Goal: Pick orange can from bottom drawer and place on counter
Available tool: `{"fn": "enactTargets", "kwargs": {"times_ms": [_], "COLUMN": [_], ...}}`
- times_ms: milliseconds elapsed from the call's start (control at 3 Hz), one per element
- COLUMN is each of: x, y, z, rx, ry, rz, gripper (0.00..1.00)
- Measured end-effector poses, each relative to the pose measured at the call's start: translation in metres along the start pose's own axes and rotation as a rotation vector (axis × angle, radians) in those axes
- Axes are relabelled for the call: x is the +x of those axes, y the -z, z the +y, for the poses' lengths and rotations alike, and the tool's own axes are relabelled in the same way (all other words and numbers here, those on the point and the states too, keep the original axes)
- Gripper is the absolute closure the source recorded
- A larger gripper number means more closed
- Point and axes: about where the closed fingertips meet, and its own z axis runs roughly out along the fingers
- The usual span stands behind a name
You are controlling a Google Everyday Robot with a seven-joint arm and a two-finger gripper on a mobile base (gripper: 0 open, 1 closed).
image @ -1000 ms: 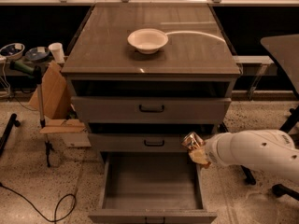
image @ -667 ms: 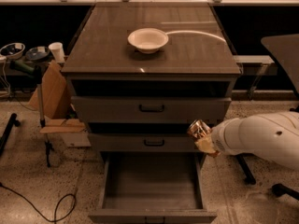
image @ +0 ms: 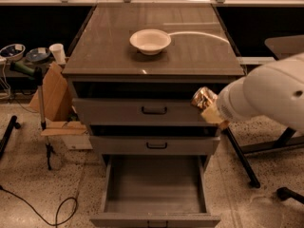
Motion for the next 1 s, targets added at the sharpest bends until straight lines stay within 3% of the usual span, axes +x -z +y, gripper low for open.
{"fn": "enactTargets", "kwargs": {"times_ms": [333, 667, 1000], "x": [-0.055, -0.102, -0.15], "y": [0.032, 0.04, 0.021], "z": [-0.007, -0.013, -0.031], "rx": [0.05, 0.091, 0.1], "ry": [0.057, 0.097, 0.115], "rz": [0.004, 0.021, -0.004], "gripper": [1.0, 1.0, 1.0]}}
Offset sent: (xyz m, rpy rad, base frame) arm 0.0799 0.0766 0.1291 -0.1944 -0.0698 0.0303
